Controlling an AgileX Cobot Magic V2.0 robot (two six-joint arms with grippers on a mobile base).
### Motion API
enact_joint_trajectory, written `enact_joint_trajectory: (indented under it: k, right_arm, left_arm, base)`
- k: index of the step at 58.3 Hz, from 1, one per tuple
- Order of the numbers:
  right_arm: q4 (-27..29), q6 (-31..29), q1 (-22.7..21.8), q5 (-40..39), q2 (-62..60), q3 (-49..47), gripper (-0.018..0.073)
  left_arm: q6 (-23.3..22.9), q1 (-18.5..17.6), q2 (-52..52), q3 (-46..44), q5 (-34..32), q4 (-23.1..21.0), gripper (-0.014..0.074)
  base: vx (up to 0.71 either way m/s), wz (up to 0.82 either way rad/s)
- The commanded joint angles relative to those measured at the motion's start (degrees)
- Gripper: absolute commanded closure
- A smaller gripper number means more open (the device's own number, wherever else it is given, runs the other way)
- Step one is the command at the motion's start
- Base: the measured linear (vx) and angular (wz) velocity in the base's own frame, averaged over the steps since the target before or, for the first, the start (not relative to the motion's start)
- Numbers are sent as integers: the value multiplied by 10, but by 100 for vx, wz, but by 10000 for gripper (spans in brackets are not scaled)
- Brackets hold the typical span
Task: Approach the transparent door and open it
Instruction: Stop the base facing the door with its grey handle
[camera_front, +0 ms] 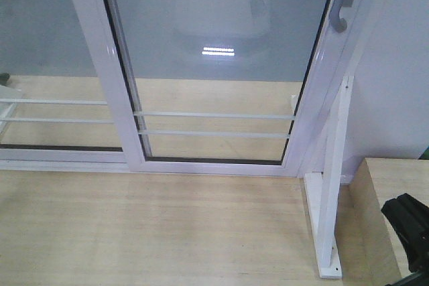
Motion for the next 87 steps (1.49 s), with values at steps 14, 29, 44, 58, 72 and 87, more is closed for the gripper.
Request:
enact_joint_trajectory:
  k: [14,29,44,58,72,87]
  right_arm:
    - [0,-4,-1,-45,-7,2,565]
    - [0,-4,-1,-45,-7,2,565]
    - [0,-4,-1,-45,-7,2,565]
    - [0,-4,-1,-45,-7,2,565]
    - [0,-4,-1,-45,-7,2,565]
    - [0,-4,-2,-44,-7,2,565]
  left_arm:
    - [-5,-3,-9,6,-47,-5,603]
    - [-5,-3,-9,6,-47,-5,603]
    - [-5,-3,-9,6,-47,-5,603]
    - [-5,-3,-9,6,-47,-5,603]
    - [-5,-3,-9,6,-47,-5,603]
    - [-5,-3,-9,6,-47,-5,603]
  base:
    - [29,-17]
    - [21,-8]
    - [13,0]
    - [6,0]
    - [4,-1]
    - [5,0]
